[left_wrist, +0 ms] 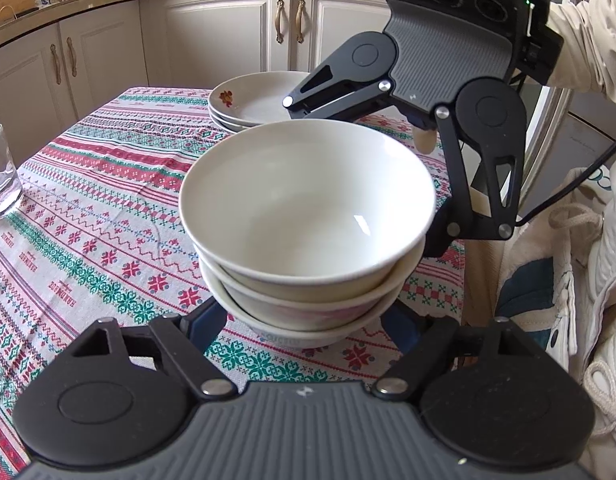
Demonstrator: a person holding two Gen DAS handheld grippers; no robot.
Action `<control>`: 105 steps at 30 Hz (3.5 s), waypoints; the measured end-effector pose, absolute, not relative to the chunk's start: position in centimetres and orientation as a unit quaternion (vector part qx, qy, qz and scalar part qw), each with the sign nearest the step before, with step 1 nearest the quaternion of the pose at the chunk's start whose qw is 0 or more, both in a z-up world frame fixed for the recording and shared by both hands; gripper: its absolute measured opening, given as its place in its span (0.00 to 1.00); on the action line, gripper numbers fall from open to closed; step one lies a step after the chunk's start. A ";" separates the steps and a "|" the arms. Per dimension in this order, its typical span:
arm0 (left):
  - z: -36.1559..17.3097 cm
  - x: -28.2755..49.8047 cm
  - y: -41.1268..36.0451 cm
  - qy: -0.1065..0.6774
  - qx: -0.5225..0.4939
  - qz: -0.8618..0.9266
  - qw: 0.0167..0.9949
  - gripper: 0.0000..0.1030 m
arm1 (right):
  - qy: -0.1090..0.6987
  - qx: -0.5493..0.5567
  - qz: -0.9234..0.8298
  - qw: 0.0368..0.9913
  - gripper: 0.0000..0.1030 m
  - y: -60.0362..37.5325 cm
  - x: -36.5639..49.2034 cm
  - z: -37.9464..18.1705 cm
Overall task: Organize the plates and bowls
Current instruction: 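Lift the bowl stack with the left tool while the right tool lifts it too, then carry the bowl stack onto the flower plate stack with the left tool while the right tool carries it too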
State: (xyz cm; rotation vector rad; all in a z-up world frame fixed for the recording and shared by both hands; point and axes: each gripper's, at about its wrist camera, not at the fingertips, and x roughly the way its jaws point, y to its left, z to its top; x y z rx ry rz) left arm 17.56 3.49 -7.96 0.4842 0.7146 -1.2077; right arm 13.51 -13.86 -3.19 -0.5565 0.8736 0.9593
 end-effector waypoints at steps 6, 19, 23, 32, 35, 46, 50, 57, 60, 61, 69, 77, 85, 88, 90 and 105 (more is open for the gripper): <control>-7.9 17.5 3.5 0.325 0.220 -0.550 0.737 0.81 | 0.404 -0.263 0.443 0.756 0.88 -13.7 13.7 -3.2; -7.9 17.5 3.5 0.325 0.217 -0.550 0.738 0.81 | 0.405 -0.265 0.448 0.752 0.90 -13.6 14.0 -3.2; -7.9 17.4 3.4 0.327 0.218 -0.547 0.739 0.81 | 0.405 -0.263 0.446 0.753 0.90 -13.6 13.9 -3.2; -7.4 17.3 2.9 0.342 0.215 -0.539 0.739 0.81 | 0.407 -0.266 0.450 0.749 0.89 -13.6 13.7 -2.9; -6.8 17.3 2.7 0.340 0.215 -0.536 0.743 0.81 | 0.406 -0.264 0.451 0.750 0.89 -13.8 13.7 -2.5; -4.4 18.0 0.0 0.326 0.223 -0.535 0.747 0.80 | 0.393 -0.261 0.442 0.763 0.89 -16.4 13.9 -0.1; -3.7 18.7 -1.6 0.318 0.226 -0.540 0.746 0.80 | 0.391 -0.256 0.433 0.771 0.89 -18.0 14.2 1.0; -2.3 20.8 -5.4 0.297 0.237 -0.559 0.737 0.80 | 0.381 -0.262 0.406 0.788 0.89 -21.5 14.7 2.8; -2.0 22.0 -7.5 0.281 0.247 -0.568 0.733 0.80 | 0.380 -0.265 0.387 0.797 0.89 -23.1 15.6 3.3; -2.0 22.5 -8.2 0.278 0.248 -0.572 0.731 0.80 | 0.379 -0.266 0.381 0.800 0.89 -23.8 15.9 3.4; -3.2 25.7 -13.7 0.269 0.256 -0.597 0.712 0.80 | 0.392 -0.269 0.337 0.813 0.89 -28.7 17.6 3.1; -4.9 27.4 -16.7 0.277 0.264 -0.606 0.697 0.80 | 0.411 -0.244 0.321 0.818 0.89 -32.1 19.0 1.2; -5.6 28.4 -17.6 0.291 0.266 -0.605 0.692 0.80 | 0.418 -0.226 0.324 0.818 0.89 -33.3 19.8 0.2; -5.8 28.8 -17.6 0.295 0.263 -0.605 0.691 0.80 | 0.420 -0.220 0.325 0.818 0.89 -33.5 19.8 0.1; -5.8 29.0 -17.6 0.298 0.262 -0.605 0.690 0.80 | 0.421 -0.217 0.327 0.818 0.89 -33.5 19.8 0.0; -5.0 27.7 -16.4 0.273 0.255 -0.576 0.727 0.93 | 0.412 -0.200 0.311 0.833 1.00 -33.7 19.4 -0.1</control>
